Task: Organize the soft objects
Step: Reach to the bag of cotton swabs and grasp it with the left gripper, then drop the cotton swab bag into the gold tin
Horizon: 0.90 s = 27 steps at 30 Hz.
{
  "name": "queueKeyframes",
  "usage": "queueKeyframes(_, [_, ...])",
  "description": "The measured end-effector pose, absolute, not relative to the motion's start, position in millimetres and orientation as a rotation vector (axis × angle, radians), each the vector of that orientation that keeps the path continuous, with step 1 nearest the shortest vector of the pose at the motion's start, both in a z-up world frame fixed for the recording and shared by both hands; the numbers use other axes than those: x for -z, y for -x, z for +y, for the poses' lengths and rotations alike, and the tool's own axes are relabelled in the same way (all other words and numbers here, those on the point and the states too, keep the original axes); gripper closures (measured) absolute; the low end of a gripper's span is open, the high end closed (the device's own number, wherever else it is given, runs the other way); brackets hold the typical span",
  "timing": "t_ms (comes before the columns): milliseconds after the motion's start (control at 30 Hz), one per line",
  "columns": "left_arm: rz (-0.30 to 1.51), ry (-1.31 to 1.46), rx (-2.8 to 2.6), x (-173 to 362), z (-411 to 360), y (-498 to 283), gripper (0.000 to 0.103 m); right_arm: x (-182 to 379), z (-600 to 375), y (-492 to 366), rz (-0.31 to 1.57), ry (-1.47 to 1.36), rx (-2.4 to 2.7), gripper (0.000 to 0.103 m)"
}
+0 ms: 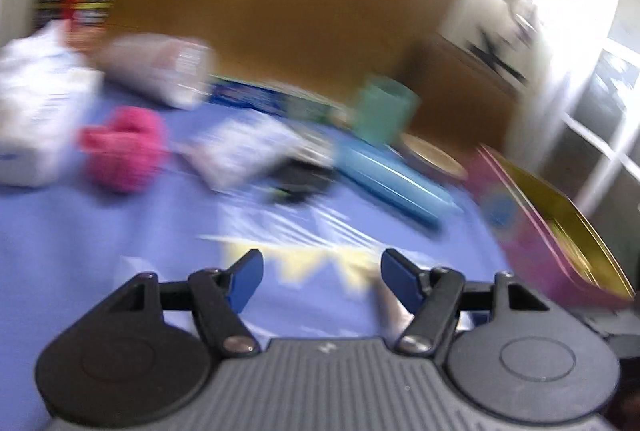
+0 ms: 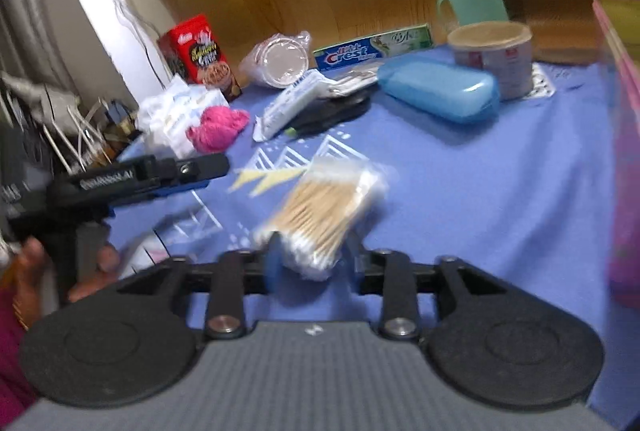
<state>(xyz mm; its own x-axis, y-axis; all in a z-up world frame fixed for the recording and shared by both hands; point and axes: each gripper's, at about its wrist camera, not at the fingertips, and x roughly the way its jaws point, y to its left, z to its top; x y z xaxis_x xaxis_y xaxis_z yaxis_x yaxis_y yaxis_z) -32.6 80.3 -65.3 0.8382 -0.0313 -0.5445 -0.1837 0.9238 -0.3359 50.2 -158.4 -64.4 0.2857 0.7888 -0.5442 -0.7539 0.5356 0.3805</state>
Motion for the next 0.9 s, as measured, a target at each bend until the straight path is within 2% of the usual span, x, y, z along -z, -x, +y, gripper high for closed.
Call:
queueKeyframes(67, [0.635,0.39,-0.037,68,67,17,0.039,67,-155,-46,0.718,0.017,-1.03,0.043])
queueKeyframes(100, [0.67,0.401,-0.015,71,62,10,0.05,69,-149,-43,0.704,0.063,-1.041,0.043])
queueKeyframes(167, [0.704,0.427,0.014,78,57,2,0.056,74,-140,-37,0.644,0.151,-1.05,0.043])
queueKeyframes(233, [0.715,0.442,0.022,77,52,-3,0.065,79,-129,-28,0.568,0.251,-1.032,0.048])
queueKeyframes(267, [0.73,0.482,0.054,74,52,-7,0.069,80,-128,-26,0.541,0.278,-1.028,0.054])
queueKeyframes(600, [0.6,0.292,0.262,5,-47,-67,0.07,40,-213,-45,0.304,0.166,-0.822,0.057])
queueKeyframes(767, [0.594,0.218,0.373,5,-114,-109,0.069,32,-274,-68,0.285,0.12,-0.655,0.057])
queueKeyframes(900, [0.567,0.138,0.35,13,-152,-134,0.065,35,-299,-97,0.305,0.111,-0.538,0.056])
